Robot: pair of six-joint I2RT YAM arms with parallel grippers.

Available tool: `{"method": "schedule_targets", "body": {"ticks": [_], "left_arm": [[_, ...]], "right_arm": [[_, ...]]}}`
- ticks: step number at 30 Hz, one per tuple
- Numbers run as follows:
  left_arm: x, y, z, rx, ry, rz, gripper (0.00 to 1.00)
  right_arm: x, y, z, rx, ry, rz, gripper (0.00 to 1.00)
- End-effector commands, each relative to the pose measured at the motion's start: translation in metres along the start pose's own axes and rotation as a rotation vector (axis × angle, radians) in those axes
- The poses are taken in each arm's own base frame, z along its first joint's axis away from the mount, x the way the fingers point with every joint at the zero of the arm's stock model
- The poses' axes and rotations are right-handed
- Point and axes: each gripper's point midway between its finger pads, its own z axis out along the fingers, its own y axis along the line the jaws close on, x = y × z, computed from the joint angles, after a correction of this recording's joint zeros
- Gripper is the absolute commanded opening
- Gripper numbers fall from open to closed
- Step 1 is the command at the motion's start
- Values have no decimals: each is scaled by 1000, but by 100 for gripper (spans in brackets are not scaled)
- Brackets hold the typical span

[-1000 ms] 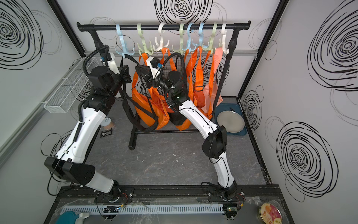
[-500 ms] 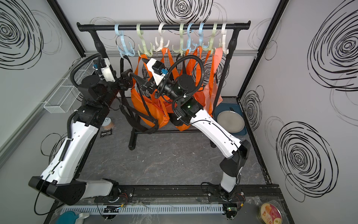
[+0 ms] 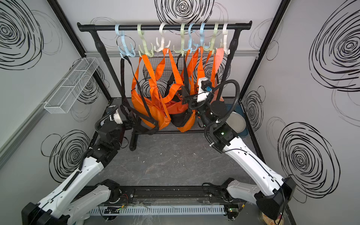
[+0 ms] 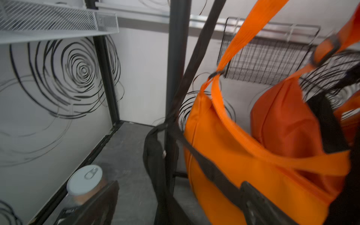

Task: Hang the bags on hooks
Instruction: Reset both arms

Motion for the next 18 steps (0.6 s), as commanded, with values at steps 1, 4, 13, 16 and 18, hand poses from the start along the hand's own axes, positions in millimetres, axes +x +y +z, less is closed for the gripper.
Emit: {"method": "schedule_targets", "body": {"ticks": [1,4,13,16,18], "left_arm": [[-13,34,-12,-147,-160,-79,99],[17,45,-7,-177,-108,-67,99],[87,66,16,-256,8,13,99],[88,77,26,-284,-4,11,99],[95,87,32,-329,-4,42,99]], "right_arm": [[71,-96,-34,342,119,31,100],[122,-160,-69,499,126,81,100],[247,-224,-76,640,357,16,100],[282,-224,-68,616,433,-41,100],[300,-223,-69,608,458,-31,100]]}}
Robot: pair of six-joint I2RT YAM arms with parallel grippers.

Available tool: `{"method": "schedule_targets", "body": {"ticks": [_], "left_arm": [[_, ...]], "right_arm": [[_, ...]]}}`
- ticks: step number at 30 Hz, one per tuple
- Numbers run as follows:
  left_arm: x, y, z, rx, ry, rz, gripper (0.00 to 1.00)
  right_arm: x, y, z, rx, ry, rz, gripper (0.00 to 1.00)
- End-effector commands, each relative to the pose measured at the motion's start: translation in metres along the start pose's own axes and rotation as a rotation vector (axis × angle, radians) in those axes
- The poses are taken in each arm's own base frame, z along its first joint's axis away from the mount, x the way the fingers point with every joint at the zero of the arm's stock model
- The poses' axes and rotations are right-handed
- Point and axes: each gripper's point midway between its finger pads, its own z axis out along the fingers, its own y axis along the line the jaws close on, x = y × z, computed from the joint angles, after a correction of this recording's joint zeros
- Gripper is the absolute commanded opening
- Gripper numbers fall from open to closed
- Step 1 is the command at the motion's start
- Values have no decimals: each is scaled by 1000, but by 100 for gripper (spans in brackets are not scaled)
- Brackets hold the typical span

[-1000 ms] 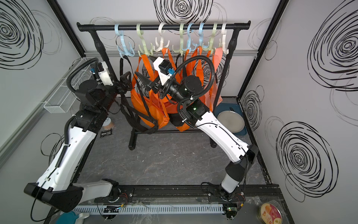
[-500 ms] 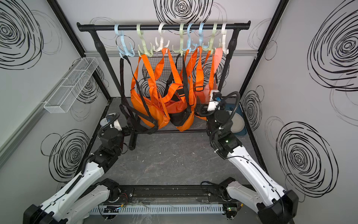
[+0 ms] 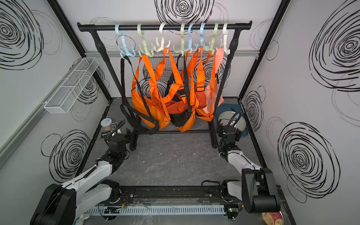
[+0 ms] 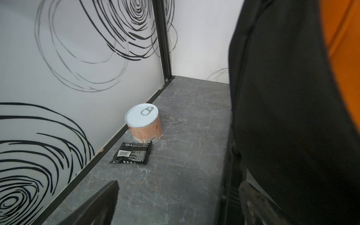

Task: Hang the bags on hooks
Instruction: Reset both arms

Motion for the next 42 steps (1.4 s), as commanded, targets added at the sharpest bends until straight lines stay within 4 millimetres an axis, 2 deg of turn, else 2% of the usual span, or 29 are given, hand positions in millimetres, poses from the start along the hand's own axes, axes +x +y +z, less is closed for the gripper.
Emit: {"method": "schedule_targets", "body": {"ticks": [1,4,6,8,10,12,13,14,16,18,20,22,24,42], "left_arm": [[-17,11,10,-51,-111,-54,99],[-12,19,20,-20,-170,-123,99],[-15,11,25,26,-188,-119,99],[-12,-6,32,104,-191,-82,99],[-4,-39,30,236,-174,14,99],[0,-38,29,275,-199,4,99],[0,-38,29,275,-190,2,99],[-1,-38,27,272,-202,1,99],[-3,-26,24,179,-225,-21,99],[-2,-27,24,177,-223,-13,99],[-3,-26,23,177,-226,-15,99],[-3,-26,23,176,-227,-17,99],[-3,-26,23,178,-228,-14,99],[-3,-26,23,177,-229,-13,99]], "right_arm": [[-9,5,5,-17,-94,7,100],[3,1,11,-39,-90,42,100],[6,1,16,-71,-108,46,100],[10,7,26,-80,-43,30,100],[11,7,25,-84,-44,35,100],[13,14,23,-138,-36,30,100],[20,24,19,-235,-43,8,100],[16,31,9,-299,-136,-41,100],[13,25,6,-275,-196,-20,100],[12,25,9,-274,-160,-20,100],[20,23,14,-251,-75,11,100],[16,26,9,-271,-133,-13,100],[18,26,13,-251,-86,-4,100],[18,26,14,-257,-82,1,100]]}}
